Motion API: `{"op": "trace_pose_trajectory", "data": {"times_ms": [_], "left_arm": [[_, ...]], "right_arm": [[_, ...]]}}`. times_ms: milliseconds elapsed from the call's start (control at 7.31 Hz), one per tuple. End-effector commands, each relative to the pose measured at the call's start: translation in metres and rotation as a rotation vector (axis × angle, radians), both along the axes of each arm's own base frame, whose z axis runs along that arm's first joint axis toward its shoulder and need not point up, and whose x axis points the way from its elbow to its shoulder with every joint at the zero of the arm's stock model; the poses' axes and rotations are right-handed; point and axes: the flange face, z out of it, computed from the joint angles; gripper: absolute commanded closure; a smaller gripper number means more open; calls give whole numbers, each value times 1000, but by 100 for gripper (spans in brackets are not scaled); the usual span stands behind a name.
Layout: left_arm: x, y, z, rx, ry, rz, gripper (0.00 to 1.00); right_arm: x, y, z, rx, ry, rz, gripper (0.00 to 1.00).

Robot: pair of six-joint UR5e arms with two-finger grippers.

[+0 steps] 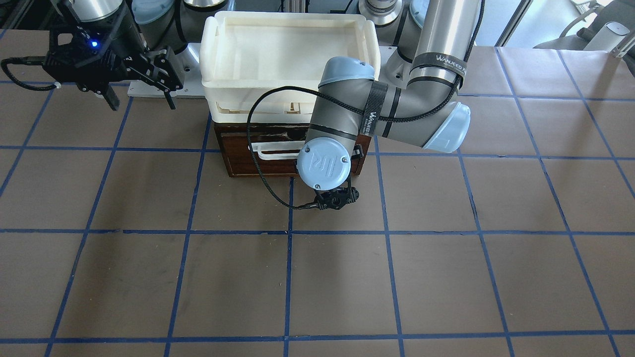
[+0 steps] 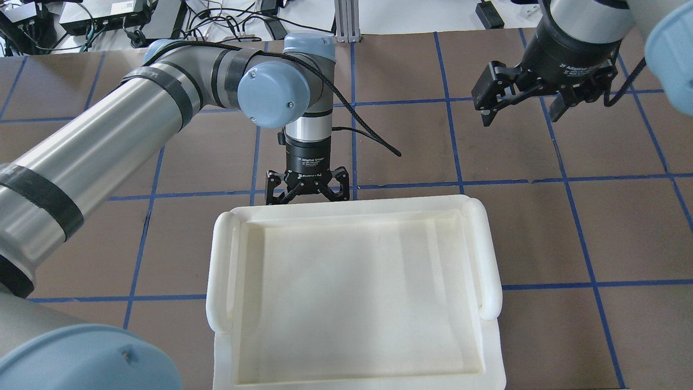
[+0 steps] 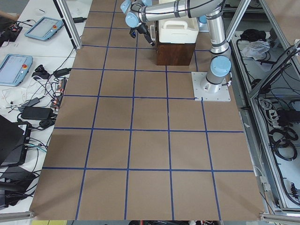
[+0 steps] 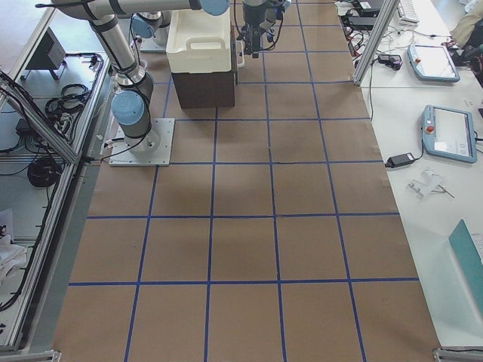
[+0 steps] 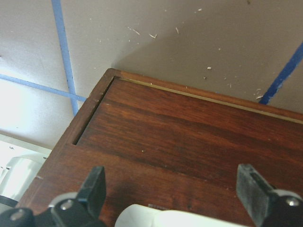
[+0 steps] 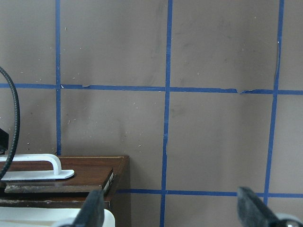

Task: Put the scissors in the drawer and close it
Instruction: 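Lift the left gripper off the closed drawer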

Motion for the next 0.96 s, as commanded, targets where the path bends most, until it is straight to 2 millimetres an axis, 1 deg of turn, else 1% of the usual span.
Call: {"op": "trace_pose_trajectory", "data": {"times_ms": [0, 274, 411, 547, 684, 821], "left_arm": [[0, 1, -1, 6, -2, -2, 0], [-1, 5, 2, 21, -5, -7, 0], [0, 5, 3, 22, -7, -11, 0], [2, 0, 1, 16, -4, -4, 0], [6, -9, 4, -8, 3, -10, 0], [3, -23, 23, -114, 43, -16, 0]], "right_arm": [[0, 0, 1, -3, -1, 0, 0], [0, -3, -1, -4, -2, 0, 0], [0, 0, 1, -4, -2, 0, 0], [0, 0, 1, -3, -2, 0, 0], [0, 0, 1, -3, -2, 0, 0], [0, 0, 1, -3, -2, 0, 0]]}}
